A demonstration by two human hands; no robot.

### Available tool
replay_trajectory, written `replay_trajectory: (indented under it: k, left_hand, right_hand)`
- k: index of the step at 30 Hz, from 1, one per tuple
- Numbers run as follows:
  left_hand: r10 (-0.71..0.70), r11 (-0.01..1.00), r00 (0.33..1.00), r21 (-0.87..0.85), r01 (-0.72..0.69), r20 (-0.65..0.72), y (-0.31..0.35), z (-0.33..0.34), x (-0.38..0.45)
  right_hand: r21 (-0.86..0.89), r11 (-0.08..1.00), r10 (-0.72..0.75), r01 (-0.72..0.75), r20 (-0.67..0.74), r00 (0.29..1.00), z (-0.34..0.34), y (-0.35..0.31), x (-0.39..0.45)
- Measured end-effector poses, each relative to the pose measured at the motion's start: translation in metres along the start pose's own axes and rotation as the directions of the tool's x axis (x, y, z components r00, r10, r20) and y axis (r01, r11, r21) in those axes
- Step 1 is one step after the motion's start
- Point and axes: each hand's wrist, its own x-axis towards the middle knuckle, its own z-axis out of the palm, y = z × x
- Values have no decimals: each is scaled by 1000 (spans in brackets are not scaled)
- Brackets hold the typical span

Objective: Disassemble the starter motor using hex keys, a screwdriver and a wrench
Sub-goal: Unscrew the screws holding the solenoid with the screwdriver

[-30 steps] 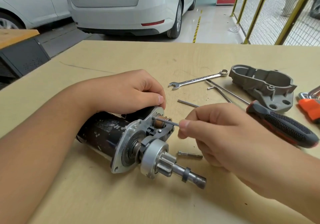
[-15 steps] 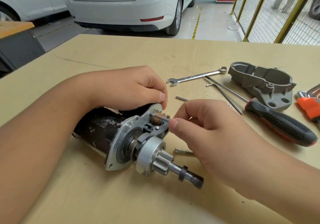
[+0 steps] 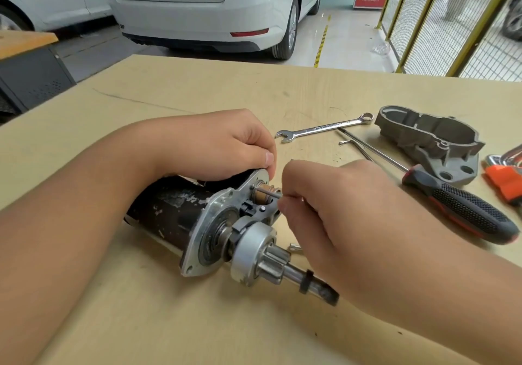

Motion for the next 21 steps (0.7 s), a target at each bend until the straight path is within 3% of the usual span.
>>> replay_trajectory:
  k: [2, 3, 4, 6, 7, 9, 12, 15, 17, 19, 21]
  left_hand:
    - [-8, 1000, 1000, -2, 8, -8, -2, 0, -1]
    - [-10, 1000, 1000, 7, 10, -8, -2, 0, -1]
    - [-13, 1000, 1000, 17, 13, -8, -3, 0, -1]
    - [-19, 1000, 1000, 24, 20, -11, -3, 0, 0]
    - [-21, 1000, 1000, 23, 21, -13, -3, 0, 1]
    - [-29, 999, 999, 19, 29, -16, -2, 1, 1]
    - [-34, 999, 999, 39, 34, -12, -1, -1, 1]
    - [-33, 999, 999, 38, 33, 11, 1, -1, 2]
    - [-33, 999, 999, 28, 33, -1, 1, 0, 2]
    - [-27, 999, 1000, 20, 27, -9, 2, 0, 1]
    - [-13, 1000, 1000, 25, 13, -4, 2, -1, 1]
  right_hand:
    - [270, 954, 131, -134, 28, 991, -1, 0, 2]
    - [483, 831, 252, -278, 119, 960, -2, 1, 4]
    - [646, 621, 345, -444, 284, 895, -4, 4, 6]
    - [745, 241, 340, -621, 535, 774, -7, 6, 8]
    - [758, 138, 307, -637, 579, 755, -7, 5, 9]
    - [778, 66, 265, -625, 590, 763, -6, 3, 9]
    - [789, 211, 316, -577, 504, 804, 0, 4, 11]
    - [606, 694, 304, -389, 243, 921, 3, 8, 11]
    - [371, 913, 159, -169, 59, 986, 4, 7, 9]
    - [125, 990, 57, -59, 16, 998, 2, 4, 6]
    - [-138, 990, -1, 7, 46, 999, 1, 1, 4]
